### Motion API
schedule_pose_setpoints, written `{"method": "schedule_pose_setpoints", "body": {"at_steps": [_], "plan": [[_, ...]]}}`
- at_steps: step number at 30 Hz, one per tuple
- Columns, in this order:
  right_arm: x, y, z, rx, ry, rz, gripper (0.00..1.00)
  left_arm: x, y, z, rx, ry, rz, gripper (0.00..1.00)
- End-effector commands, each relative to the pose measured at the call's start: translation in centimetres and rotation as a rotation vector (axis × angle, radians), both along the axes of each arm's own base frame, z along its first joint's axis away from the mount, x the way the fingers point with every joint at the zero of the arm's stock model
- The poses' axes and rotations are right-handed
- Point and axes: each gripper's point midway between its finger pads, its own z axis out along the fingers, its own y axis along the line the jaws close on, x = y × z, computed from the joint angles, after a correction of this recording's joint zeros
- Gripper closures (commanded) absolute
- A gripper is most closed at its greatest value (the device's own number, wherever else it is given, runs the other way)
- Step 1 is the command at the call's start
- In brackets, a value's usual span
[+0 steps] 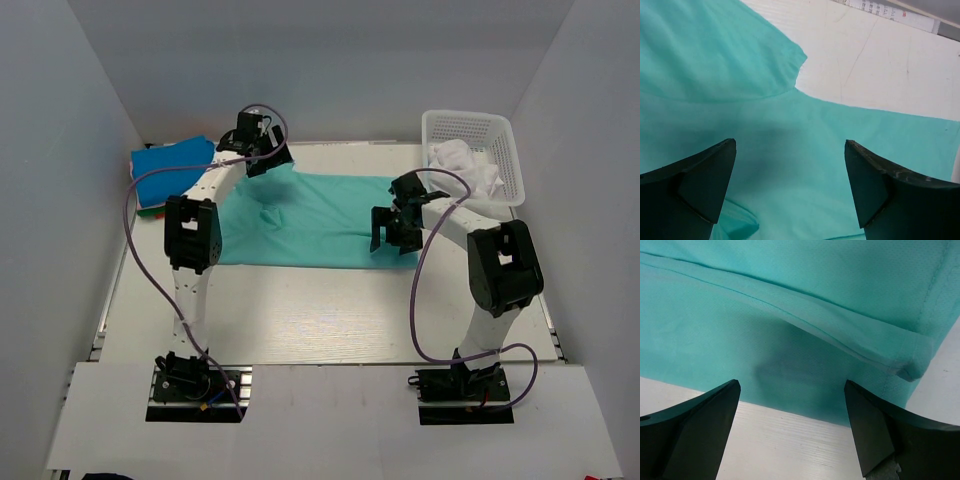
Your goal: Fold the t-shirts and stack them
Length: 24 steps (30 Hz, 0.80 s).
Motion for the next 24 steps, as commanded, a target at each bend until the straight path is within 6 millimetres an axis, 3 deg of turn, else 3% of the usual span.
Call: {"method": "schedule_pose_setpoints", "body": {"at_steps": [1, 5, 6, 8, 9, 10, 11, 13, 16, 17, 18, 21, 24], "plan": [[0.4, -0.2, 1.8, 0.004, -0.058, 0.004, 0.10, 0.8, 0.0, 2.6, 0.030, -0.043, -0.039, 0.01], [0.8, -0.3, 3.4, 0.019, -0.131, 0.013, 0.10, -1.2, 1.7, 5.9, 0.088, -0.119, -0.020, 0.01], [0.7, -0.3, 3.5, 0.020, -0.138, 0.018, 0.10, -2.8, 2.5, 7.6, 0.105, -0.142, -0.009, 0.01], [1.0, -0.2, 3.9, 0.023, -0.160, 0.019, 0.10, -4.2, 3.0, 9.5, 0.101, -0.188, 0.002, 0.01], [1.1, -0.4, 3.9, 0.021, -0.161, 0.014, 0.10, -5.7, 3.5, 8.1, 0.105, -0.151, 0.016, 0.01], [1.0, -0.3, 3.6, 0.018, -0.154, 0.013, 0.10, -6.9, 4.5, 10.3, 0.095, -0.184, 0.047, 0.01], [1.2, -0.5, 3.0, 0.008, -0.141, 0.001, 0.10, -8.3, 5.3, 8.9, 0.107, -0.145, 0.088, 0.01], [1.8, -0.5, 3.1, 0.007, -0.139, -0.034, 0.10, -9.8, 6.4, 8.8, 0.127, -0.145, 0.131, 0.01], [3.3, -0.3, 2.6, -0.005, -0.137, -0.046, 0.10, -12.7, 8.0, 6.6, 0.139, -0.085, 0.208, 0.01], [3.2, -0.3, 1.9, -0.010, -0.115, -0.047, 0.10, -13.6, 8.8, 4.8, 0.177, -0.043, 0.229, 0.01], [3.2, -0.5, 1.1, -0.019, -0.098, -0.048, 0.10, -14.6, 9.3, 4.2, 0.190, -0.010, 0.256, 0.01], [3.6, -0.6, 0.4, -0.024, -0.082, -0.081, 0.10, -16.3, 11.4, 1.0, 0.221, 0.069, 0.340, 0.01], [3.0, -1.8, -0.9, -0.057, -0.047, -0.130, 0.10, -17.7, 11.4, -1.6, 0.208, 0.135, 0.326, 0.01]]}}
